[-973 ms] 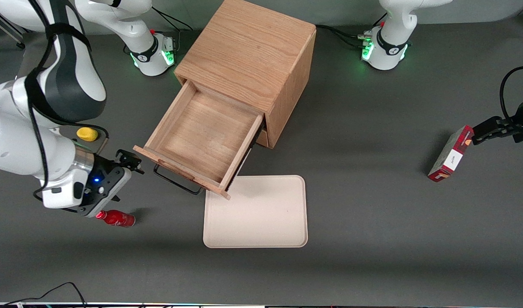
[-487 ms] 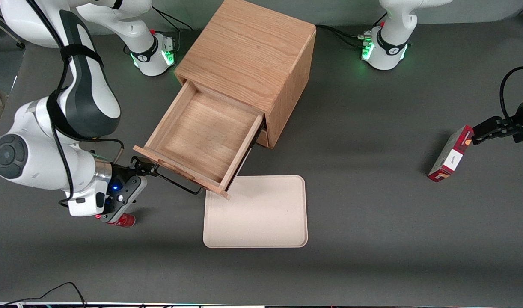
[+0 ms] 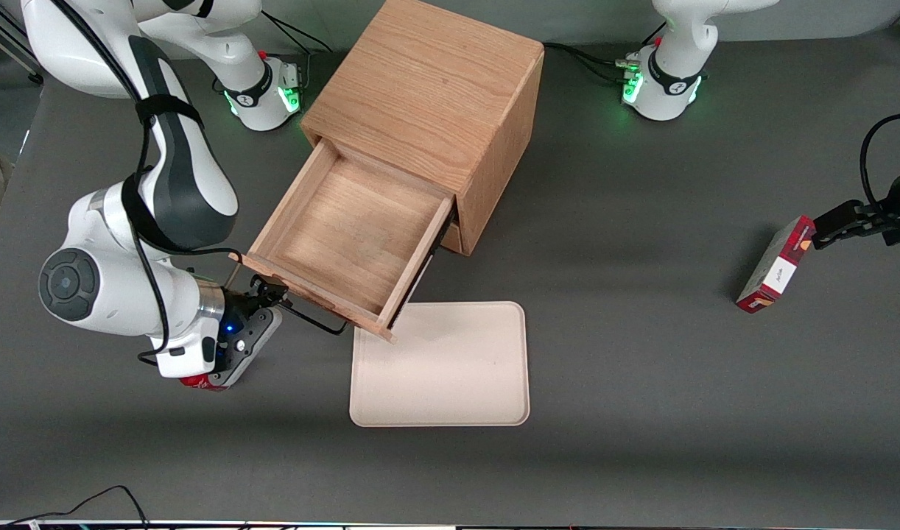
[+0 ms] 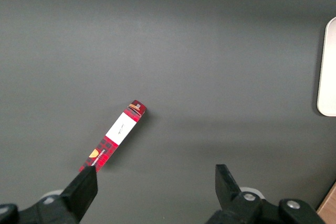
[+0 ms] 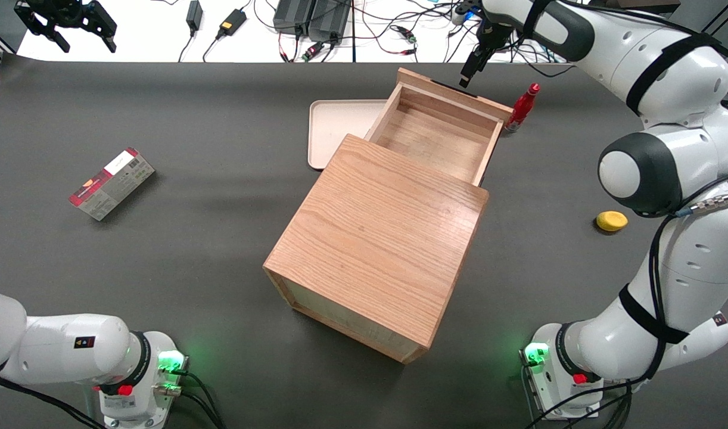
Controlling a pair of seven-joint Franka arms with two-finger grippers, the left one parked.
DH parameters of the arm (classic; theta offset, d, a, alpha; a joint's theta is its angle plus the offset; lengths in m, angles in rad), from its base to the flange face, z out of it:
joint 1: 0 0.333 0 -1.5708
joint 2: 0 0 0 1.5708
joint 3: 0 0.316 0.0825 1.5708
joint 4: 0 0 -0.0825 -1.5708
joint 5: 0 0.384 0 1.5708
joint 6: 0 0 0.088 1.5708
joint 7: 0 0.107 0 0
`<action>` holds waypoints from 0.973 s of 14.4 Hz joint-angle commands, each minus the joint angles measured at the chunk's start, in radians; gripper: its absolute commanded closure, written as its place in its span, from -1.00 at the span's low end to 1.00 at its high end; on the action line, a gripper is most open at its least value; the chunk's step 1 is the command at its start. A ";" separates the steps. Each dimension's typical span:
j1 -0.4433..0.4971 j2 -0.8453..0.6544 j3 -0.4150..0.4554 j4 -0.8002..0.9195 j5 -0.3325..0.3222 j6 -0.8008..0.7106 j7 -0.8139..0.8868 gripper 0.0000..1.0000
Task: Close top drawer
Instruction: 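Move the right gripper to the open drawer's front panel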
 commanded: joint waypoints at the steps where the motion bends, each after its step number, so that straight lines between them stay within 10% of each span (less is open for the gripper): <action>1: 0.012 0.031 -0.005 0.028 0.015 0.018 -0.002 -1.00; 14: 0.032 0.060 -0.005 0.005 0.021 0.049 0.004 -1.00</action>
